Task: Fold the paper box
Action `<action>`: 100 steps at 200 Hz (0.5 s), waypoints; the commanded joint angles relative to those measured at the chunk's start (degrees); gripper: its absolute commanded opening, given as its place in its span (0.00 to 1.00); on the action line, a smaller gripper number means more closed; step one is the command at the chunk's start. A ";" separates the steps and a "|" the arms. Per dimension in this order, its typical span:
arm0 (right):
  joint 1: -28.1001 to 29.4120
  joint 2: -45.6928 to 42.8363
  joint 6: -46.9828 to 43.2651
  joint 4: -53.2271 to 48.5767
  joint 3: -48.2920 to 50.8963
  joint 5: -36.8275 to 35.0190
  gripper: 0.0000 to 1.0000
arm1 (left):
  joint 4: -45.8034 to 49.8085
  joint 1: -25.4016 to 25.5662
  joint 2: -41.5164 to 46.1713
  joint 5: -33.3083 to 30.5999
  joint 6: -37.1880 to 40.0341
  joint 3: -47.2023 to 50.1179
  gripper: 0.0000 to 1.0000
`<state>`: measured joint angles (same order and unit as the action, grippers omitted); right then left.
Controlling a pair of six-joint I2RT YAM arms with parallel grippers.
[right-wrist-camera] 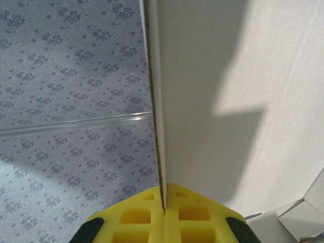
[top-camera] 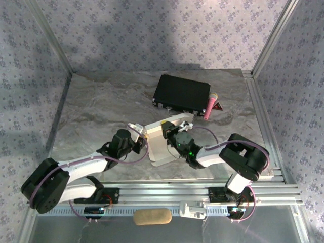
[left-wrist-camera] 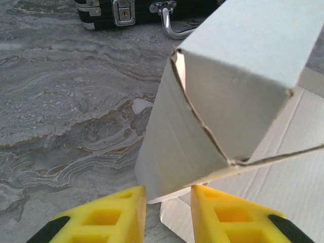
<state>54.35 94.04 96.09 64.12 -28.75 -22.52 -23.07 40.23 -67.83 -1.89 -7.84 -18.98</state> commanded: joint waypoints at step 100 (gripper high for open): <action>-0.68 8.11 -1.83 6.79 0.30 2.84 0.00 | -9.51 -0.92 -5.20 0.83 -0.32 -1.71 0.29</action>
<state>53.58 99.31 95.39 72.03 -28.75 -21.63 -28.62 39.99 -72.73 -0.93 -7.55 -19.00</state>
